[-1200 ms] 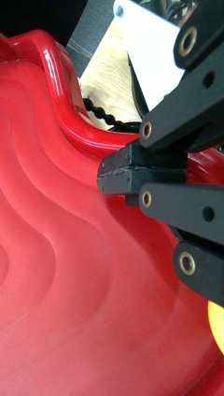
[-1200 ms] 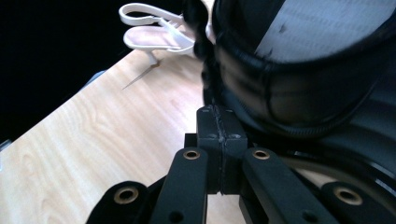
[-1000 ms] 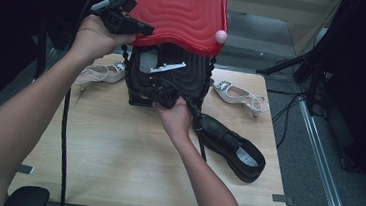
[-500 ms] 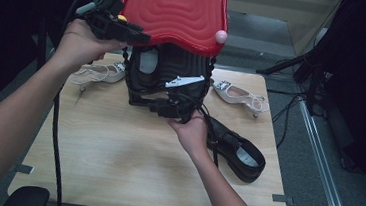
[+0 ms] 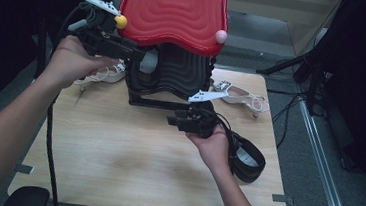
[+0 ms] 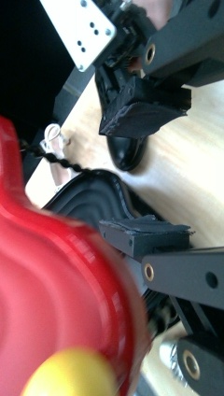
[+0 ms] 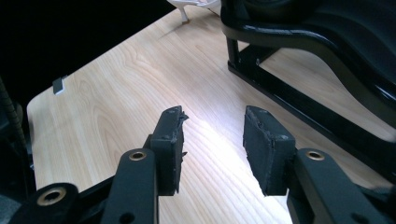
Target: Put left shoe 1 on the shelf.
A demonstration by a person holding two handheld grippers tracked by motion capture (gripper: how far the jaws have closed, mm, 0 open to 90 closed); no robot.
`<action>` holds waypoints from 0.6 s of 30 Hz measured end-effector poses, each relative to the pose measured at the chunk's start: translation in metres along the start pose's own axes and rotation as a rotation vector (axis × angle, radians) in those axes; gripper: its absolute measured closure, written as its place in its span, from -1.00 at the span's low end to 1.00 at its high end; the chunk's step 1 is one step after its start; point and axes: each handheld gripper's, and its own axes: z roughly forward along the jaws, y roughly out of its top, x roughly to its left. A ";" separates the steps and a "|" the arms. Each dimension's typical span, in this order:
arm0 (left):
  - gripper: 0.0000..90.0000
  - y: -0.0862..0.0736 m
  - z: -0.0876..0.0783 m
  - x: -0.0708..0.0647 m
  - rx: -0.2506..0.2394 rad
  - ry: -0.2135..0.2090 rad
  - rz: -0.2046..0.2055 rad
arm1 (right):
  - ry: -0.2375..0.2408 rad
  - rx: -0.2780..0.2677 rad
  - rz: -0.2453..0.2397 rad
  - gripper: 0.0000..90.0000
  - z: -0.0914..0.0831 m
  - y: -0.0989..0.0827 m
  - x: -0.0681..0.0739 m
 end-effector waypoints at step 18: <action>-0.04 -0.059 0.027 -0.012 0.025 -0.039 -0.018 | -0.057 0.013 0.046 0.31 -0.037 -0.045 -0.013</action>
